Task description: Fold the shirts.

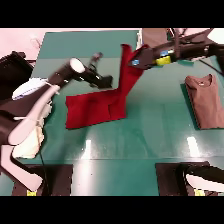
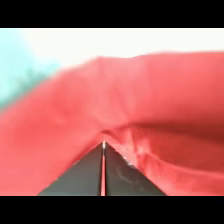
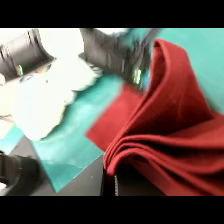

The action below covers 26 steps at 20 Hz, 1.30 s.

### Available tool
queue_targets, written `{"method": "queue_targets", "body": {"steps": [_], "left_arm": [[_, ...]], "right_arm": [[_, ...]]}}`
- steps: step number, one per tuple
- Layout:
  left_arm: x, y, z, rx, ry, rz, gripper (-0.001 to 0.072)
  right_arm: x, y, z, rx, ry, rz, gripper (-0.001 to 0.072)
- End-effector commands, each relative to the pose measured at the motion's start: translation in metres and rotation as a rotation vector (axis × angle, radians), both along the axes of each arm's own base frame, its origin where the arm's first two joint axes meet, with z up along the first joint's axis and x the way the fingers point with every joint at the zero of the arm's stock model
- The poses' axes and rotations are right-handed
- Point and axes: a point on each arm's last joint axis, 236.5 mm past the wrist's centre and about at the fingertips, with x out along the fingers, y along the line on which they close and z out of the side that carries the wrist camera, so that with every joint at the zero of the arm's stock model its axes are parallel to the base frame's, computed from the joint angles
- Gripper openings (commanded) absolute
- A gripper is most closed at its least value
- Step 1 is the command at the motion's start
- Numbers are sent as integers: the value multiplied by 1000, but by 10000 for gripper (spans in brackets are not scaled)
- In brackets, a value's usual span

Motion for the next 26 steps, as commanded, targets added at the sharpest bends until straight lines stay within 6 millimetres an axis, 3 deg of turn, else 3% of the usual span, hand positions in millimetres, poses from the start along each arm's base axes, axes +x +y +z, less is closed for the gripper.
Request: {"method": "queue_targets", "body": {"steps": [1, 3, 5, 6, 8, 10, 11, 13, 16, 18, 20, 22, 26], "left_arm": [[29, 99, 85, 40, -141, 120, 24], [33, 161, 140, 87, -258, 219, 24], [27, 208, 180, 130, -350, 305, 25], [23, 226, 195, 147, -382, 337, 25], [14, 243, 212, 161, -413, 368, 25], [8, 242, 211, 172, -401, 348, 25], [5, 237, 208, 178, -393, 325, 24], [0, 223, 206, 183, -392, 282, 24], [-4, 197, 205, 179, -404, 220, 25], [-8, 180, 206, 177, -420, 177, 25], [-10, 166, 209, 166, -434, 155, 25], [-11, 157, 211, 158, -445, 142, 25], [-11, 153, 211, 155, -449, 135, 25]], "right_arm": [[-18, 78, -1, 81, -21, 75, 19], [-34, 140, -19, 148, -1, 144, 36], [-48, 193, -35, 211, -17, 202, 351], [-51, 208, -44, 193, -32, 228, 374], [-45, 209, -51, 132, -74, 250, 366], [-23, 181, -69, 19, -85, 207, 362], [-7, 154, -88, -67, -66, 160, 362], [17, 90, -134, -226, 15, 53, 362], [33, -11, -202, -342, 218, -118, 370], [34, -58, -239, -332, 368, -217, 551], [34, -79, -266, -262, 510, -291, 552], [33, -77, -287, -201, 604, -317, 553], [34, -25, -303, -89, 687, -245, 552]]}}
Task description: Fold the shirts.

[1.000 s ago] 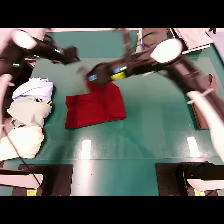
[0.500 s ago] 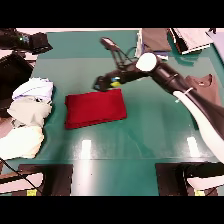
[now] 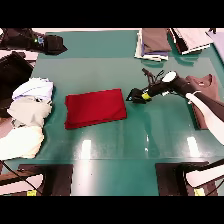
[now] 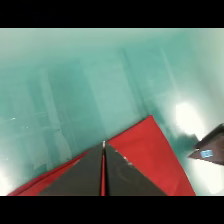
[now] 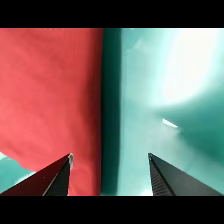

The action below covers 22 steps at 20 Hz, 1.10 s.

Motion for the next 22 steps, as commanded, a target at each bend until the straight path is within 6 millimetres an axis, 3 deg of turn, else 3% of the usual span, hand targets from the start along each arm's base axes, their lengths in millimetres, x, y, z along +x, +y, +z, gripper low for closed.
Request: {"method": "queue_targets", "body": {"steps": [1, 4, 7, 8, 9, 11, 12, 14, 17, 19, 22], "left_arm": [[-1, -5, 1, 0, -7, -10, 25], [-2, -7, 1, -5, 0, -15, 25], [-6, -8, -2, -3, 16, -23, 25], [-6, -8, -2, -4, 20, -25, 25], [-8, -9, -3, -8, 24, -29, 25], [-10, -14, -2, -25, 34, -42, 24], [-11, -16, -2, -24, 35, -47, 24], [-16, -25, -2, -25, 37, -69, 24], [-24, -49, -2, -23, 31, -120, 25], [-30, -66, 1, -29, 17, -154, 24], [-36, -89, 7, -42, -11, -192, 25]], "right_arm": [[-2, 42, -15, 115, 76, 6, 552], [-10, 97, -25, 135, 80, 108, 532], [-10, 138, -27, 157, 50, 172, 228], [-5, 144, -21, 163, 11, 190, 109], [4, 147, -11, 170, -39, 193, 67], [30, 134, 11, 138, -140, 188, 20], [45, 117, 24, 108, -192, 180, 20], [76, 65, 52, 34, -272, 118, 20], [107, -47, 92, -109, -342, -12, 20], [113, -132, 112, -213, -354, -118, 19], [105, -243, 136, -276, -340, -299, 20]]}}
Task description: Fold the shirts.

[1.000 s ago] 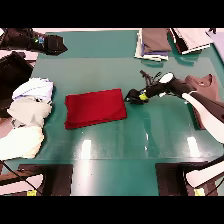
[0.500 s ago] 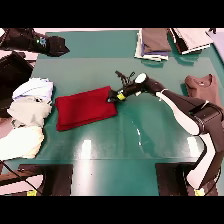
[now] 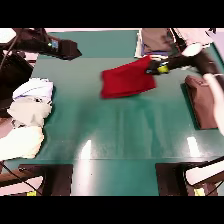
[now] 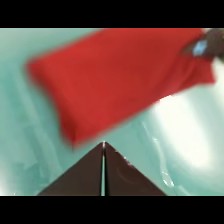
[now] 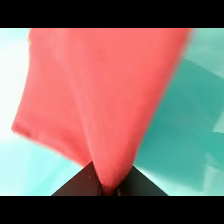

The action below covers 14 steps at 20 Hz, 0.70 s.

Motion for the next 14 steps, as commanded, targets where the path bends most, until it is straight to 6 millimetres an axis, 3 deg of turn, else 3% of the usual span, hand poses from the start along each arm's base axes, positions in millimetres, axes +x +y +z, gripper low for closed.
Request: {"method": "queue_targets", "body": {"steps": [1, 3, 5, 7, 11, 14], "left_arm": [[-7, -24, 7, -17, -34, -39, 25], [-9, -32, 10, -25, -46, -51, 25], [-10, -35, 10, -33, -40, -52, 24], [-10, -34, 10, -40, -28, -41, 25], [-10, -34, 10, -44, -24, -37, 25], [-10, -34, 10, -45, -22, -37, 25]], "right_arm": [[-16, -137, 26, -80, 0, -232, 20], [-23, -203, 33, -84, -21, -371, 19], [-31, -256, 35, -86, -40, -489, 19], [-36, -297, 41, -99, -80, -585, 19], [-31, -330, 58, -128, -166, -668, 19], [-14, -333, 108, -122, -301, -682, 19]]}}
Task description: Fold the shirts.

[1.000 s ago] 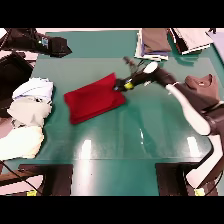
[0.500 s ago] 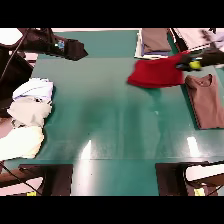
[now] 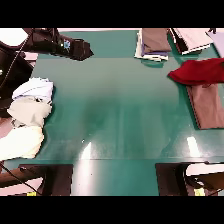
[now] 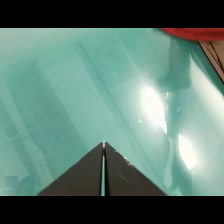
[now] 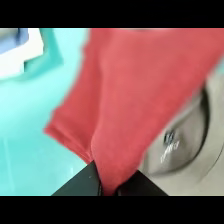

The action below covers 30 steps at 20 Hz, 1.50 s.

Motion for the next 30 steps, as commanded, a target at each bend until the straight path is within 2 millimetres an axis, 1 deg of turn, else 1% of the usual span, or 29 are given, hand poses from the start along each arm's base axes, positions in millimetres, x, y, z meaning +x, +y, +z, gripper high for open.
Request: {"method": "queue_targets", "body": {"steps": [1, 2, 4, 6, 7, 10, 14, 16, 17, 18, 20, 22, 25, 26, 27, 28, 29, 30], "left_arm": [[-1, -1, 0, -3, 3, 1, 25], [-1, -1, 0, -3, 4, 1, 25], [-1, -1, 0, -2, 4, 0, 25], [-1, -1, -1, -1, 6, -1, 25], [-1, -1, -1, 0, 7, -2, 25], [-4, -1, -3, 7, 17, -8, 25], [-7, 0, -7, 19, 30, -17, 25], [-7, 0, -7, 20, 30, -17, 25], [-7, 0, -7, 22, 31, -18, 25], [-7, 0, -8, 24, 32, -19, 25], [-8, 0, -8, 29, 29, -23, 25], [-7, 0, -8, 31, 26, -25, 25], [-7, 0, -8, 43, 13, -37, 25], [-7, 0, -8, 43, 13, -37, 25], [-7, 0, -8, 43, 13, -37, 25], [-7, 0, -8, 43, 13, -37, 25], [-7, 0, -8, 43, 13, -37, 25], [-7, 0, -8, 43, 12, -37, 25]], "right_arm": [[13, -16, 54, -54, -140, -37, 19], [14, -16, 71, -75, -170, -34, 19], [14, -15, 96, -100, -206, -27, 19], [12, -10, 110, -107, -215, -12, 19], [10, -7, 111, -108, -206, -1, 19], [2, 2, 105, -91, -160, 32, 19], [-15, 11, 106, -86, -144, 35, 19], [-32, 14, 97, -67, -114, 22, 19], [-43, 15, 88, -49, -86, 17, 19], [-58, 15, 77, -36, -42, 11, 19], [-96, 5, 49, -62, 86, -25, 19], [-131, -1, 22, -69, 193, -61, 20], [-173, -1, -20, -27, 304, -110, 29], [-187, 0, -36, -16, 351, -120, 114], [-202, -1, -50, -10, 393, -135, 301], [-214, -4, -61, -11, 428, -152, 455], [-224, -6, -68, -10, 453, -166, 569], [-231, -10, -70, -4, 462, -184, 624]]}}
